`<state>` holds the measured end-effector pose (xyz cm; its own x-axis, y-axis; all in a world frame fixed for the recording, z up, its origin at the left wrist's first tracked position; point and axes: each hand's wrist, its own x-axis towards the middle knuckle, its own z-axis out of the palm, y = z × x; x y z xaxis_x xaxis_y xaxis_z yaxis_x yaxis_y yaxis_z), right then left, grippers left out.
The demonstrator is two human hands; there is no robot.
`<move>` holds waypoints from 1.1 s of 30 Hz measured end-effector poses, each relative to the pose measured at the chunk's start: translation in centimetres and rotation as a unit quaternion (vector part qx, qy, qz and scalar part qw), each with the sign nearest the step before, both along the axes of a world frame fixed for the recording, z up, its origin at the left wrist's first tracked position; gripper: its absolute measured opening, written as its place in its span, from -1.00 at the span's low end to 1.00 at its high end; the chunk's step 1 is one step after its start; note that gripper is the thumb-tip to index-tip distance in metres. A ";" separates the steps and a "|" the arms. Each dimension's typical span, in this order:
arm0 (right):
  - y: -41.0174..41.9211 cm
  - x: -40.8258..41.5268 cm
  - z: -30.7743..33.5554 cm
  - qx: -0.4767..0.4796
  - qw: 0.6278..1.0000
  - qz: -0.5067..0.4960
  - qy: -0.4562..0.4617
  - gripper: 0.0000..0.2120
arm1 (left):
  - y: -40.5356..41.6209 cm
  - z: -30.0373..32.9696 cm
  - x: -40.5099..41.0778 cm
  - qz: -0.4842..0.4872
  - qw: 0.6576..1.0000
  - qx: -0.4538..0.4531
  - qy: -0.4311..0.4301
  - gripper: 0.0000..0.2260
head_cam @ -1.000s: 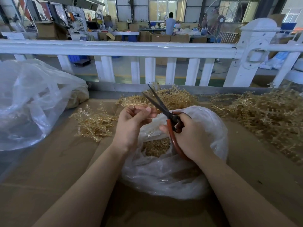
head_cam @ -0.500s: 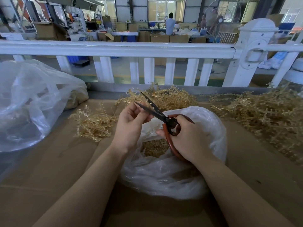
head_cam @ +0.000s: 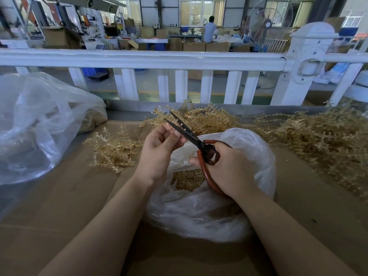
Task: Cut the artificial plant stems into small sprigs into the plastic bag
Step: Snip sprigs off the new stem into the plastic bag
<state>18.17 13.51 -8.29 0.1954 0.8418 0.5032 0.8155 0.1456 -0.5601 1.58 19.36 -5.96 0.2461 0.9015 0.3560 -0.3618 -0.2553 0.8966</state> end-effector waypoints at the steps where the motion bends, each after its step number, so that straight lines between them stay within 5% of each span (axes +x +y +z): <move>1: 0.0 0.0 0.0 0.000 1.000 0.000 0.002 -0.38 | 0.0 0.0 0.0 0.000 1.000 0.000 -0.001 -0.93; 14: 0.0 -0.1 0.2 0.005 1.000 0.005 0.002 -0.35 | -0.1 0.2 0.0 -0.006 1.000 -0.005 -0.012 -0.96; 33: 0.0 -0.3 0.2 0.003 1.000 -0.012 -0.002 -0.36 | -0.5 0.0 0.3 0.027 0.995 0.033 0.089 -0.88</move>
